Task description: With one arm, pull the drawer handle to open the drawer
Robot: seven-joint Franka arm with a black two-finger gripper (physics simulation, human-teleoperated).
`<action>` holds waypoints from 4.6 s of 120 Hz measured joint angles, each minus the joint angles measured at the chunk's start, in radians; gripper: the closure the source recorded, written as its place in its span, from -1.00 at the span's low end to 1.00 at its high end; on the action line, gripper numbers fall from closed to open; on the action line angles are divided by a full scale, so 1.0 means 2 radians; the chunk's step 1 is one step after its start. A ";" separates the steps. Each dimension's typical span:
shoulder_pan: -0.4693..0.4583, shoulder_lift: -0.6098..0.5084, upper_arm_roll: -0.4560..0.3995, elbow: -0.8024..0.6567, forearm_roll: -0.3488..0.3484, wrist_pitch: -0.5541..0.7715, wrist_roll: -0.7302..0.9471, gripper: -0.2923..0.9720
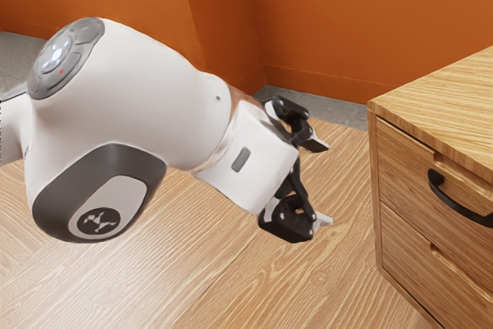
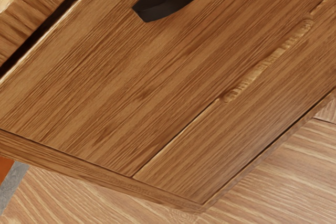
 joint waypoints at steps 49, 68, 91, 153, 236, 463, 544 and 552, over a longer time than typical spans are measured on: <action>-0.002 0.014 -0.018 -0.071 0.022 0.215 0.172 -0.54; -0.001 -0.002 -0.027 -0.097 0.022 0.235 0.215 -0.54; -0.001 0.005 -0.039 -0.101 0.022 0.246 0.253 -0.54; -0.006 0.045 -0.040 -0.030 -0.006 0.167 0.311 -0.54; -0.017 0.064 -0.046 0.046 -0.052 -0.001 0.342 -0.54; -0.012 0.126 -0.051 0.096 -0.052 -0.006 0.356 -0.54; -0.042 0.016 -0.012 -0.004 -0.044 -0.004 0.355 0.10; -0.047 -0.005 -0.005 -0.023 -0.041 -0.004 0.355 -0.04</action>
